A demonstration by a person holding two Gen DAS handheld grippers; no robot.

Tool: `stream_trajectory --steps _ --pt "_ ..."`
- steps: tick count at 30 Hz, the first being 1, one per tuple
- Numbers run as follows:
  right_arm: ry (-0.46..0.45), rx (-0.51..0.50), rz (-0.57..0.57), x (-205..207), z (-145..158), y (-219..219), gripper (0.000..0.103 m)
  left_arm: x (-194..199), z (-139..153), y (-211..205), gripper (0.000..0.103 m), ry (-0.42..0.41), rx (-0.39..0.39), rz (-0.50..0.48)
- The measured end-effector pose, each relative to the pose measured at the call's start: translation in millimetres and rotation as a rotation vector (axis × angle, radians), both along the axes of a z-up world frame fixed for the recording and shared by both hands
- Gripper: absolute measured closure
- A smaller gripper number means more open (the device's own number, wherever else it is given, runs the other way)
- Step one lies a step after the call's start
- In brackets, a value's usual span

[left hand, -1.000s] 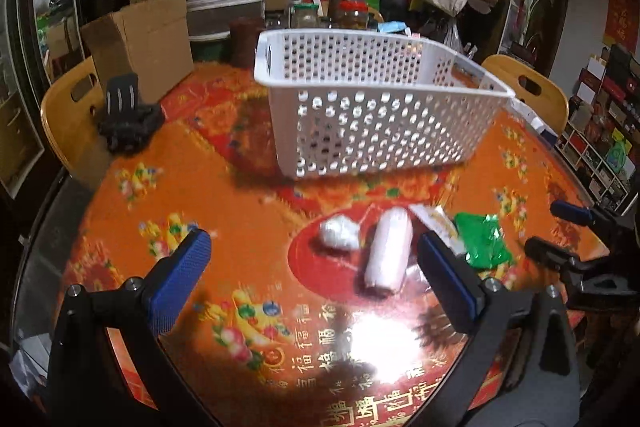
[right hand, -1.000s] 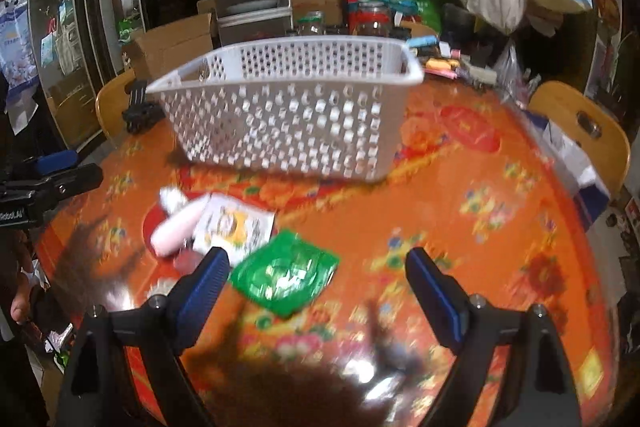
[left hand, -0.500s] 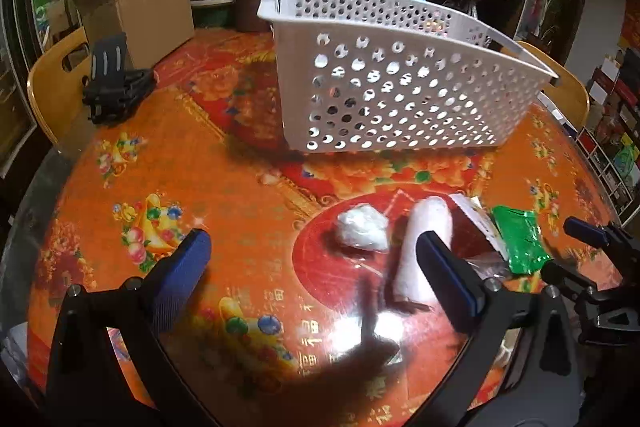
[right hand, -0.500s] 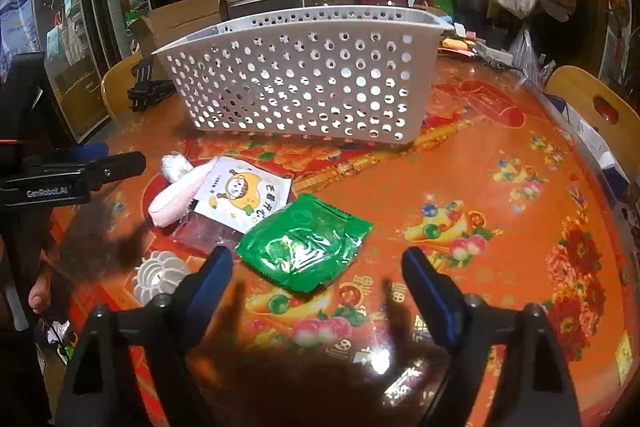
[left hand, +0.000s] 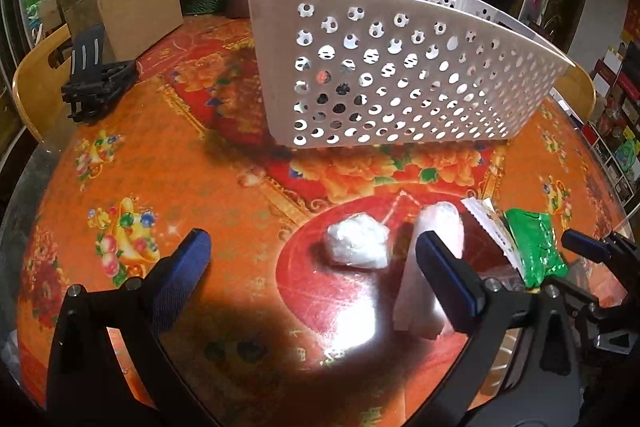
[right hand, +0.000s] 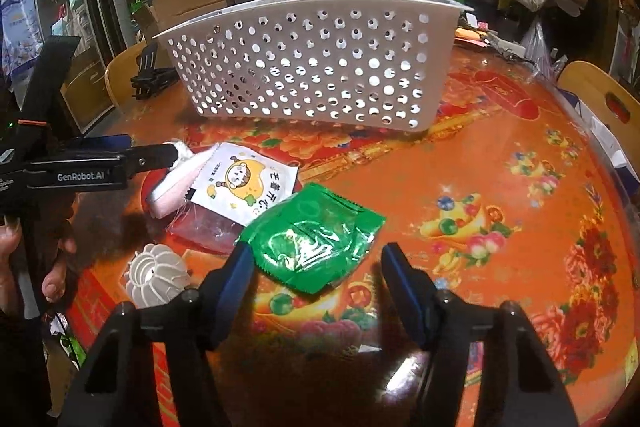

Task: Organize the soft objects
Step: 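Grasp the crumpled white tissue with the left tool while the right tool grasps the green packet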

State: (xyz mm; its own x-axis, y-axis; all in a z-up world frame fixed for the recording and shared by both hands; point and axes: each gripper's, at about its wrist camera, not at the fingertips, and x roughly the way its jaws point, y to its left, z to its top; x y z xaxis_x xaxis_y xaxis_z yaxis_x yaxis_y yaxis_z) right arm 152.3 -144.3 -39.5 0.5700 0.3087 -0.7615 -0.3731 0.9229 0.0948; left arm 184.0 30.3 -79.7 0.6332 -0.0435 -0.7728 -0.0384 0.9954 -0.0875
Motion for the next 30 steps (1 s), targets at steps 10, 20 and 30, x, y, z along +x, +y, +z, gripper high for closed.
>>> stream_trajectory --steps 10,20,30 --pt "0.032 -0.062 0.035 11.9 -5.2 16.0 0.038 2.4 -5.4 6.0 0.004 -0.006 -0.032 -0.004" --pt "0.017 -0.107 0.032 13.1 -8.1 22.0 0.048 0.1 -6.2 6.8 0.027 -0.016 -0.041 -0.016" --pt "0.015 -0.051 0.01 12.6 -5.6 10.9 0.072 0.1 -6.6 6.1 0.041 -0.018 -0.061 -0.04"
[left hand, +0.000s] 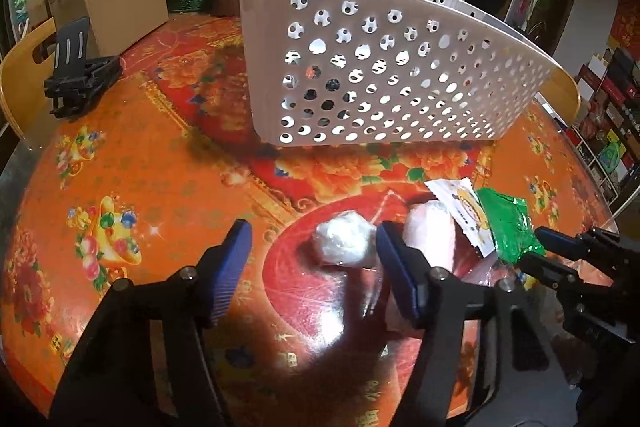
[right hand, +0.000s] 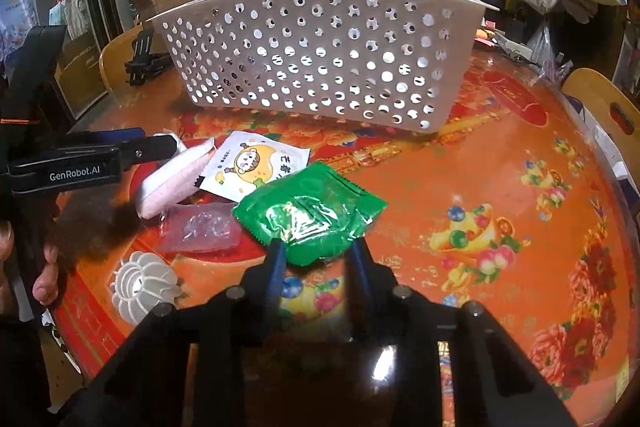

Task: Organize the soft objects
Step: 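Grasp the crumpled white tissue with the left tool while the right tool grasps the green packet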

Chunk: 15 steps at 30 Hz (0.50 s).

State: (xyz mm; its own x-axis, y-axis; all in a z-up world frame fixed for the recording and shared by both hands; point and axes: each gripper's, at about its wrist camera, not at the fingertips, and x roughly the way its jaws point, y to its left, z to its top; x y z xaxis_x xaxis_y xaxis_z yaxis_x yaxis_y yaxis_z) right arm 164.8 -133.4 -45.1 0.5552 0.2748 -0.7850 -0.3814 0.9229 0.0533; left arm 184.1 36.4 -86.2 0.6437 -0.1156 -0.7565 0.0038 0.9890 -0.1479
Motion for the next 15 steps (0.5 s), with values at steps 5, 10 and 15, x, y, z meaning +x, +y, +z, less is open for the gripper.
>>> stream_trajectory --steps 5,10,15 --pt "0.005 0.028 -0.001 -0.3 0.3 -4.3 0.078 -0.2 0.1 -0.5 0.041 0.0 0.002 -0.001" --pt "-0.009 0.047 0.006 -3.2 3.3 -5.0 0.085 -0.5 0.4 -0.8 0.044 -0.002 0.002 -0.006" --pt "-0.03 0.065 0.012 -7.8 7.0 -7.2 0.09 -1.6 1.8 -4.2 0.058 -0.006 -0.004 -0.031"
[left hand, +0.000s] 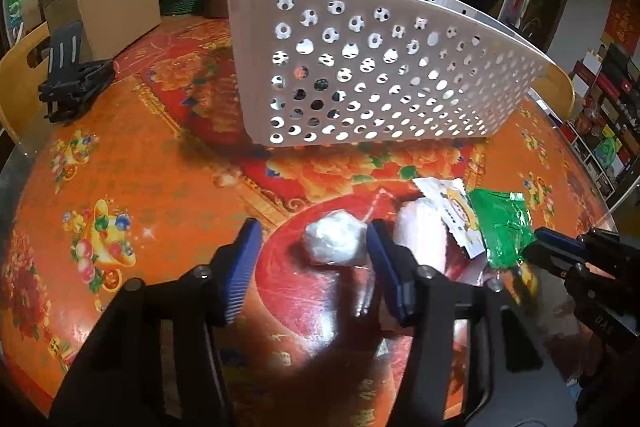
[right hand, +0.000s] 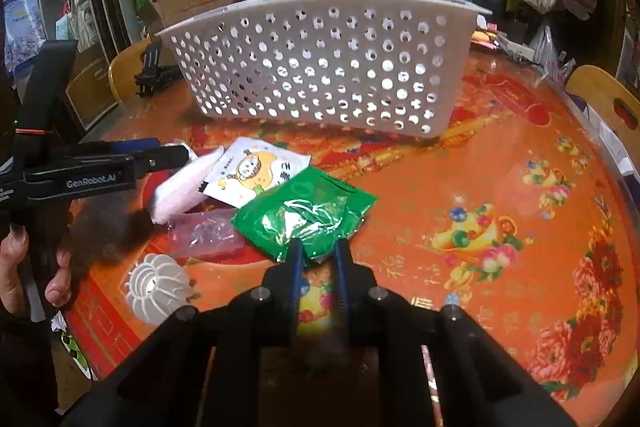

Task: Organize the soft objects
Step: 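Grasp the crumpled white tissue with the left tool while the right tool grasps the green packet, then carry the white tissue and green packet into the basket while both tools release them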

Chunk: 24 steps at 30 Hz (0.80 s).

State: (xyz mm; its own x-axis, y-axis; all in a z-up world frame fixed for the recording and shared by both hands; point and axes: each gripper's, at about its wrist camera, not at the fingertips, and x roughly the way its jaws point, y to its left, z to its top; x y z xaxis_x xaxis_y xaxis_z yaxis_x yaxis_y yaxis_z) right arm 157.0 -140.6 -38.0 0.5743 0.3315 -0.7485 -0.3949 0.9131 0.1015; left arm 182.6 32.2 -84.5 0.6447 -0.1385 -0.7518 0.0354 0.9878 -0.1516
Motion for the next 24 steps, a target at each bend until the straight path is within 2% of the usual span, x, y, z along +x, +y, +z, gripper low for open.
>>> stream_trajectory --steps 3,16,24 --pt "-0.013 0.011 0.002 -4.6 2.7 -1.8 0.091 -2.5 1.8 -5.0 0.073 -0.009 -0.008 -0.025" --pt "-0.075 0.035 -0.011 -16.3 26.7 -19.1 0.094 -13.8 13.3 -5.3 0.074 -0.062 0.0 -0.029" --pt "-0.123 0.027 -0.001 -18.6 50.4 -22.6 0.095 -20.8 31.0 0.4 0.074 -0.1 -0.007 -0.013"
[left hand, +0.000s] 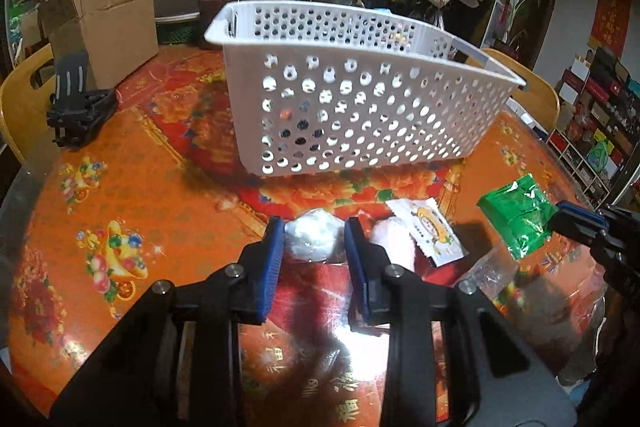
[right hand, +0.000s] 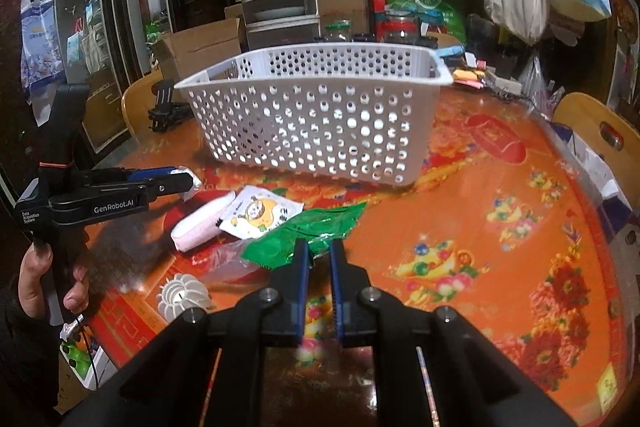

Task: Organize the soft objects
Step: 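Carry the white tissue and green packet into the basket while both tools release them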

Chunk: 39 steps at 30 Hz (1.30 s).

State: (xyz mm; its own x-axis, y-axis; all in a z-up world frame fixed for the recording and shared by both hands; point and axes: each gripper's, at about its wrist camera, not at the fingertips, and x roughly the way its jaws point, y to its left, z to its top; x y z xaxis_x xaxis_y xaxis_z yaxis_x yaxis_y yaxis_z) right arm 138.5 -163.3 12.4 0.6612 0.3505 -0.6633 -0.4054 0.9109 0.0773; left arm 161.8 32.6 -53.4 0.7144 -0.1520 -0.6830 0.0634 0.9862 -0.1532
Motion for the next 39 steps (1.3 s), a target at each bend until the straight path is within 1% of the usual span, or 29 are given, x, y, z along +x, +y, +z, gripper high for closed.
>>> stream_trajectory --steps 10,13,17,19,20,22,26,31,35,39 --pt "-0.071 -0.006 -0.003 -5.9 31.2 -0.2 0.095 -8.4 18.6 1.4 0.074 -0.029 0.009 0.006" --pt "-0.085 -0.04 -0.009 -6.0 33.6 2.9 0.095 -9.6 18.5 1.3 0.074 -0.025 0.006 0.008" --pt "-0.101 -0.051 -0.006 -10.3 36.8 3.5 0.095 -10.6 17.7 2.5 0.074 -0.023 0.004 0.014" --pt "-0.076 -0.052 -0.013 -5.9 33.2 2.0 0.095 -10.5 17.0 2.5 0.074 -0.02 0.002 0.014" --pt "-0.081 -0.05 -0.01 -7.6 34.4 2.0 0.095 -11.2 16.7 2.2 0.074 -0.02 0.005 0.015" --pt "-0.116 -0.068 -0.014 -13.0 39.1 3.5 0.095 -9.9 15.8 1.8 0.074 -0.017 0.005 0.014" --pt "-0.138 -0.098 -0.022 -13.1 43.1 4.7 0.095 -10.5 15.5 0.3 0.074 -0.018 0.011 0.015" --pt "-0.191 -0.184 -0.018 -17.4 48.5 14.3 0.095 -8.8 13.8 0.8 0.074 -0.012 0.005 0.015" --pt "-0.205 -0.163 -0.01 -19.3 56.4 11.5 0.095 -9.0 13.4 -0.3 0.074 -0.012 0.003 0.013" --pt "-0.168 -0.143 -0.011 -10.9 51.6 8.8 0.095 -10.2 17.3 -0.9 0.074 -0.018 0.005 0.009"
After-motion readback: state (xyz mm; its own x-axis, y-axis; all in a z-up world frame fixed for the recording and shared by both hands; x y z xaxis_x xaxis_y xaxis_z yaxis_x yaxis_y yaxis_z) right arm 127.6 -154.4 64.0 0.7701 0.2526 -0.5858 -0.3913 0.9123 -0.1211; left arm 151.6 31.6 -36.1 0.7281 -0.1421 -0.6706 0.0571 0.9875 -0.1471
